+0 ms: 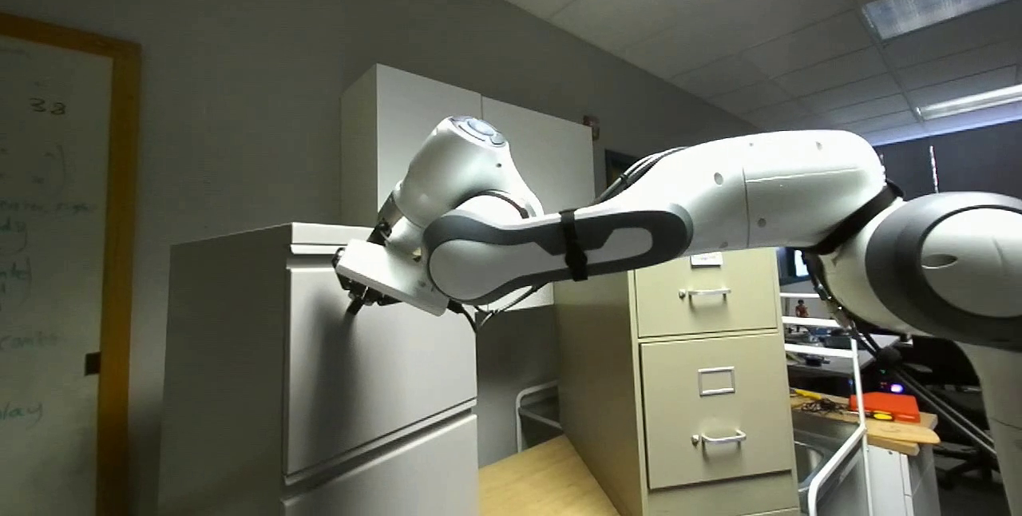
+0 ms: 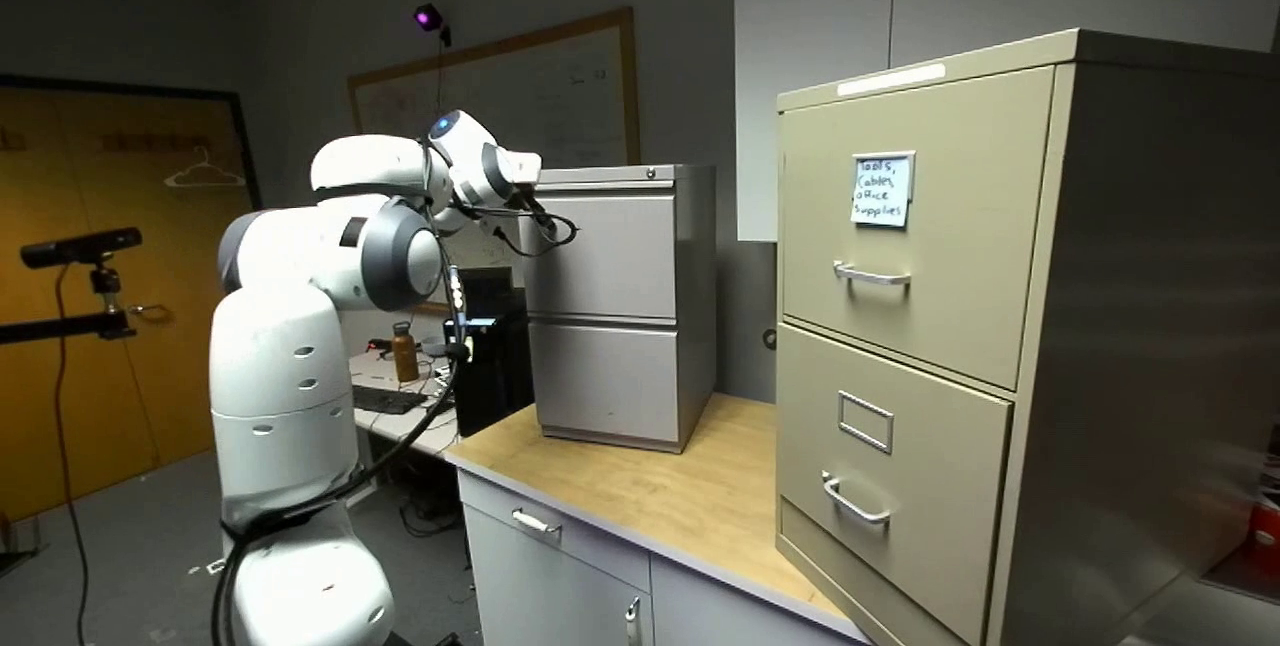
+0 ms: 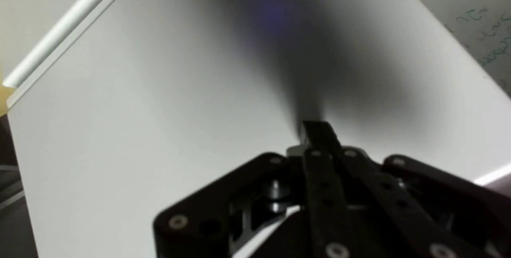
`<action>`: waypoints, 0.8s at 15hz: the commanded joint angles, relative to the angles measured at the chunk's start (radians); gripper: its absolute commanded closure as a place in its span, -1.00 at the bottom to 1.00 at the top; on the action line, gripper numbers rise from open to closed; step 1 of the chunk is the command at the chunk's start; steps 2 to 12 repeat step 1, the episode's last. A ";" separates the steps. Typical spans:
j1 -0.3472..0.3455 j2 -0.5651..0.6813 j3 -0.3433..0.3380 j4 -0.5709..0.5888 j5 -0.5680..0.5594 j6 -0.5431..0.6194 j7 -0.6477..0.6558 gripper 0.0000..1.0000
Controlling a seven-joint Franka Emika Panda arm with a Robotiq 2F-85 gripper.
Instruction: Close the top drawer
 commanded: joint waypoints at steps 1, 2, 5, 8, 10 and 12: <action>0.061 0.149 0.009 0.197 -0.093 -0.102 0.041 1.00; 0.061 0.149 0.009 0.197 -0.093 -0.102 0.041 1.00; 0.061 0.149 0.009 0.197 -0.093 -0.102 0.041 1.00; 0.061 0.149 0.009 0.197 -0.093 -0.102 0.041 1.00; 0.061 0.149 0.009 0.197 -0.093 -0.102 0.041 1.00; 0.061 0.149 0.009 0.197 -0.093 -0.102 0.041 1.00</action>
